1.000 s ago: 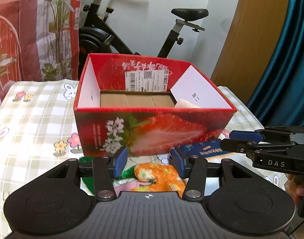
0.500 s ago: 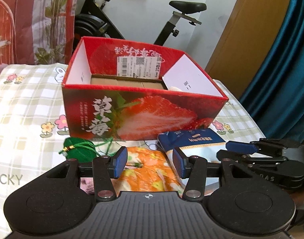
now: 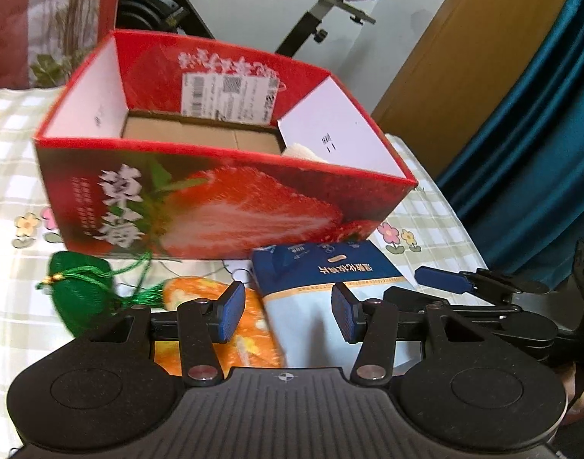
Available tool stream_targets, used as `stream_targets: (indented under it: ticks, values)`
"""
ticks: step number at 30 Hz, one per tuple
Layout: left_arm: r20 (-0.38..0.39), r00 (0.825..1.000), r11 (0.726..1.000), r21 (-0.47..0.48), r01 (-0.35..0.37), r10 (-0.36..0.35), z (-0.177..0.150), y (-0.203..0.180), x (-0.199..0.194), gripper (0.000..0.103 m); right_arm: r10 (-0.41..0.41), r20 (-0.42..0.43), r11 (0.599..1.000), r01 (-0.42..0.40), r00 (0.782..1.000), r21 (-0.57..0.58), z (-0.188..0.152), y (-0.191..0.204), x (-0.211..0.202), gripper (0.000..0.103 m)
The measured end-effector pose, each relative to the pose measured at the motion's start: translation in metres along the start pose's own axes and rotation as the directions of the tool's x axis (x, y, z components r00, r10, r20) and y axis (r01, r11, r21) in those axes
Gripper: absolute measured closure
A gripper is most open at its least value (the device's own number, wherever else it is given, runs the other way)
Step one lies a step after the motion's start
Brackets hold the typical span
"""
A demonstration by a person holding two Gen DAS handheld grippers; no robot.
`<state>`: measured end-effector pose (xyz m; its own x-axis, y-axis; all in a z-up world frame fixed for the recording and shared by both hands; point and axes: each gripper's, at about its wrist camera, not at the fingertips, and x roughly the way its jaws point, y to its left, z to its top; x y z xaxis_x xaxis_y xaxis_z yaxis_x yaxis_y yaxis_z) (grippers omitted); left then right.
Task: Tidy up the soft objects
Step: 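Lower both open grippers onto the blue-and-white snack bag, then close the left gripper on the blue snack bag while the right gripper grasps it too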
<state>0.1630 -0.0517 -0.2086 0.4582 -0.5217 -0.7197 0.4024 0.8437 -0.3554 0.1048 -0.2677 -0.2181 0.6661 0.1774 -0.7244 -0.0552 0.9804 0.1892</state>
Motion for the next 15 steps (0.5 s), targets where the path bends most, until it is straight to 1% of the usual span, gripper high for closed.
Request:
stream_targets:
  ticks: [5,8,10,12,15]
  values:
    - [-0.043,0.999,1.000,0.004,-0.008,0.008,0.002,-0.001,0.021,0.051,0.042,-0.043,0.996,-0.038,0.998,0.086,-0.002,-0.016,0.015,0.046]
    - [-0.069,0.998,1.000,0.003,0.008,-0.008,0.001,0.000,0.032,0.051,0.068,-0.055,0.993,-0.062,0.996,0.104,-0.001,-0.017,0.022,0.047]
    - [-0.080,0.997,1.000,0.007,0.011,-0.010,-0.001,0.000,0.038,0.051,0.084,-0.057,0.991,-0.078,0.995,0.109,0.000,-0.015,0.025,0.048]
    - [-0.082,0.996,1.000,0.007,0.019,-0.018,-0.002,0.000,0.042,0.051,0.090,-0.063,0.992,-0.083,0.994,0.095,0.002,-0.010,0.027,0.055]
    - [-0.077,0.997,0.999,0.017,0.028,-0.027,-0.002,-0.002,0.041,0.051,0.094,-0.069,0.994,-0.089,0.993,0.071,0.005,-0.003,0.027,0.059]
